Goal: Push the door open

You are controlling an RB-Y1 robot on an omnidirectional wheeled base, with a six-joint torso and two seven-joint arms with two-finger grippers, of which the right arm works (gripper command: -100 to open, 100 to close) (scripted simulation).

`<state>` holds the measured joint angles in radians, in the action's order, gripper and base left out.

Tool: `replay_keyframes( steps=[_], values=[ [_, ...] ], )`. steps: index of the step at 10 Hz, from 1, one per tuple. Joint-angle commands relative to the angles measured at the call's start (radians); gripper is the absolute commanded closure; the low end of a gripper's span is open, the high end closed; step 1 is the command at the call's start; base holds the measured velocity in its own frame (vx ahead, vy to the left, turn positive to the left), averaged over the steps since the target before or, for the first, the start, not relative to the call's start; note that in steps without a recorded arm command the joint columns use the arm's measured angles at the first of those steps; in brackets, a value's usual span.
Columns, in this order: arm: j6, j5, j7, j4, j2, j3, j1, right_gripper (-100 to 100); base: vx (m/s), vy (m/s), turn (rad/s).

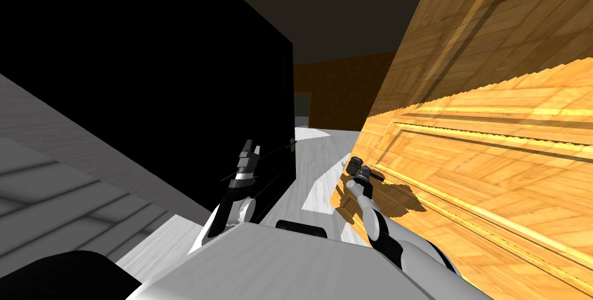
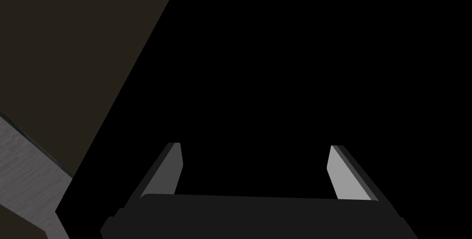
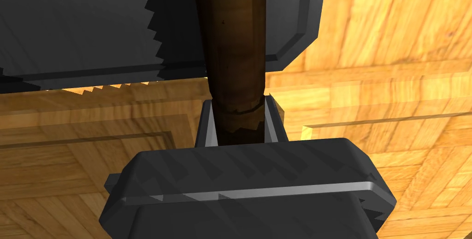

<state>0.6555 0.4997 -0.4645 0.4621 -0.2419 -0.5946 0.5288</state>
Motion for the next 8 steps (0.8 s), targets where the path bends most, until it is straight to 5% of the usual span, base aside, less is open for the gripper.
replay_keyframes(
  steps=[1,5,8],
  values=[
    [-0.009,0.004,-0.012,0.032,0.004,-0.008,-0.011,100,0.037,-0.023,0.003],
    [0.047,0.038,-0.089,0.018,0.029,-0.070,0.014,100,0.118,-0.076,-0.014],
    [0.047,0.038,-0.089,0.018,0.029,-0.070,0.014,100,0.037,-0.034,-0.001]
  ],
)
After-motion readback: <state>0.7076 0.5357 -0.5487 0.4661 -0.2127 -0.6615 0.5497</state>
